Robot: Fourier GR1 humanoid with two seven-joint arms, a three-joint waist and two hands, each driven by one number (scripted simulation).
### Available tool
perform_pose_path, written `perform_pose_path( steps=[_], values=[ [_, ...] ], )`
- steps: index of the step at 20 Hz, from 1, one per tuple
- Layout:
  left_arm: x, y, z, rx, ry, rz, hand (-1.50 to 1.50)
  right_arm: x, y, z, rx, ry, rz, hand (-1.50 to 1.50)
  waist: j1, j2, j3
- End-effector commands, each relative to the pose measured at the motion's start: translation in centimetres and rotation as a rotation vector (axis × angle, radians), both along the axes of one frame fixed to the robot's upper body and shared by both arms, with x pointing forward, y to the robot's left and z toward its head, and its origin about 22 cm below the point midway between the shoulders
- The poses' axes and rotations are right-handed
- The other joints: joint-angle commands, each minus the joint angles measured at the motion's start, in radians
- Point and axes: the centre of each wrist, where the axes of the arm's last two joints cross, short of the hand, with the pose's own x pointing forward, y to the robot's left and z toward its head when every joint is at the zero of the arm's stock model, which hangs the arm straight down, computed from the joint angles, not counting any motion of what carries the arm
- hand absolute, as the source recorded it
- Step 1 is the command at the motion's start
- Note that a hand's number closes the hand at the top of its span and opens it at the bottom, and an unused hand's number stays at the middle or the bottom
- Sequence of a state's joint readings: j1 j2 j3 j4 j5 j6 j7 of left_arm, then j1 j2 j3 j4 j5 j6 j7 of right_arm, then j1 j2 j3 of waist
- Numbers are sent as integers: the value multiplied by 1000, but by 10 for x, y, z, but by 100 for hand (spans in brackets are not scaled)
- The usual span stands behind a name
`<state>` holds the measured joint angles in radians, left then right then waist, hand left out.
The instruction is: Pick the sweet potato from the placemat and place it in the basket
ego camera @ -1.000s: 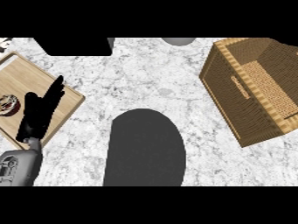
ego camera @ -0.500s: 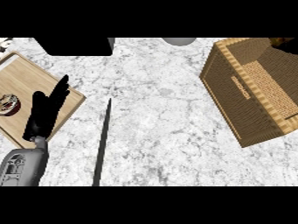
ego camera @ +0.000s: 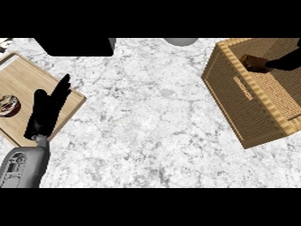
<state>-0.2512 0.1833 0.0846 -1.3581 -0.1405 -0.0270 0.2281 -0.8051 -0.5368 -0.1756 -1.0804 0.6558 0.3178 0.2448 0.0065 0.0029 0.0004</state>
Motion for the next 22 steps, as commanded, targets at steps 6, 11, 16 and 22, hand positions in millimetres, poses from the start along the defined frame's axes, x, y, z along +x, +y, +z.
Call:
perform_pose_path(
  steps=[6,11,16,22],
  values=[
    [3,9,-5,20,-18,23,0,1,-15,-15,195,-165,-15,-150,-6,-1,0],
    [-12,8,-5,3,1,5,0,-14,-38,-13,276,-346,-144,-150,-7,-5,0],
    [-2,6,13,-4,-5,13,0,-21,-87,-2,365,-384,-295,-150,2,1,0],
    [-13,-1,-7,5,-4,17,0,-75,-168,7,425,-349,-375,-150,-10,-2,0]
  ],
)
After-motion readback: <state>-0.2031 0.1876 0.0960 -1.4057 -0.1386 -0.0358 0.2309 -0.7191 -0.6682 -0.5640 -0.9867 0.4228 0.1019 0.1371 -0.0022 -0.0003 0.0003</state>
